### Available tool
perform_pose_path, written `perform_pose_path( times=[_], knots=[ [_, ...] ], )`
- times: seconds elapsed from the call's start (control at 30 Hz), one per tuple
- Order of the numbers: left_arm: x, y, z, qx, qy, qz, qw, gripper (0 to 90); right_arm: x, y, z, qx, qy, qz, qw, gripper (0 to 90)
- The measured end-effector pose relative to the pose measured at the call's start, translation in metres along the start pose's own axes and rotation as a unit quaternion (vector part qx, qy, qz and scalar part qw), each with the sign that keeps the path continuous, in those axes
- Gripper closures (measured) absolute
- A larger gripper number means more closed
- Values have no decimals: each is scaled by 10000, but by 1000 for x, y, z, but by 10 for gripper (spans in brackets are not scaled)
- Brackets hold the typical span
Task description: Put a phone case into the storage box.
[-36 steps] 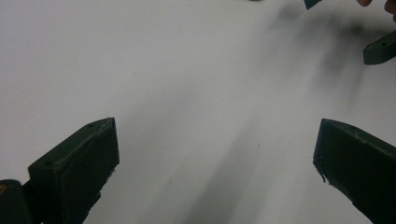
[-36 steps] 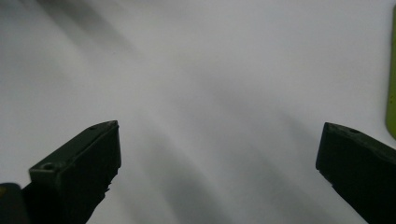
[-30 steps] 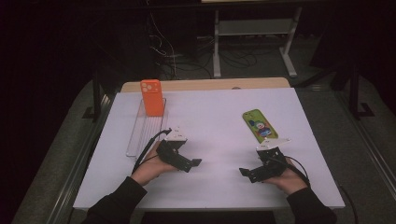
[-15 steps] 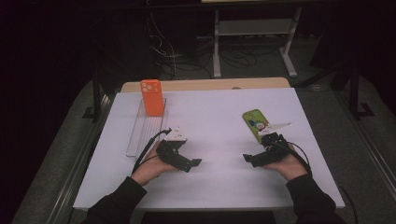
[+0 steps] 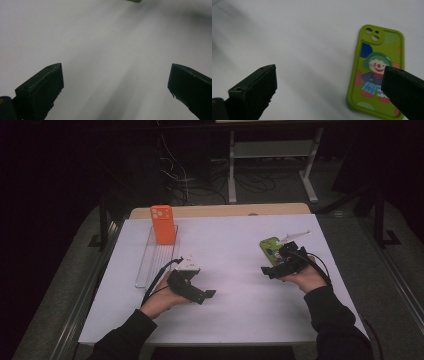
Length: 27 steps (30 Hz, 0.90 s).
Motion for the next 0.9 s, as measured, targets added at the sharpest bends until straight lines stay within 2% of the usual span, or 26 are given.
perform_pose_path(
  times=[0.27,0.5,0.7,0.9],
  knots=[
    [0,0,-1,17,71,-33,10000,0,-17,-9,-28,396,-109,-20,9992,0],
    [0,0,-1,27,76,-35,10000,0,-17,-22,-52,666,-388,19,9970,0],
    [0,0,0,25,48,-10,10000,0,-10,-34,-61,760,-653,265,9946,0],
    [0,0,0,34,69,-44,10000,0,0,-45,-66,791,-679,456,9935,5]
  ],
)
Point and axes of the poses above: each handheld gripper's, and its own axes: y roughly backward along the jaws, x roughly out of its underside, z roughly to its left, the point moved 5 cm from there along -y, roughly forward along the jaws, and after that the axes turned 9 degrees about -z, right-handed, at the moved point
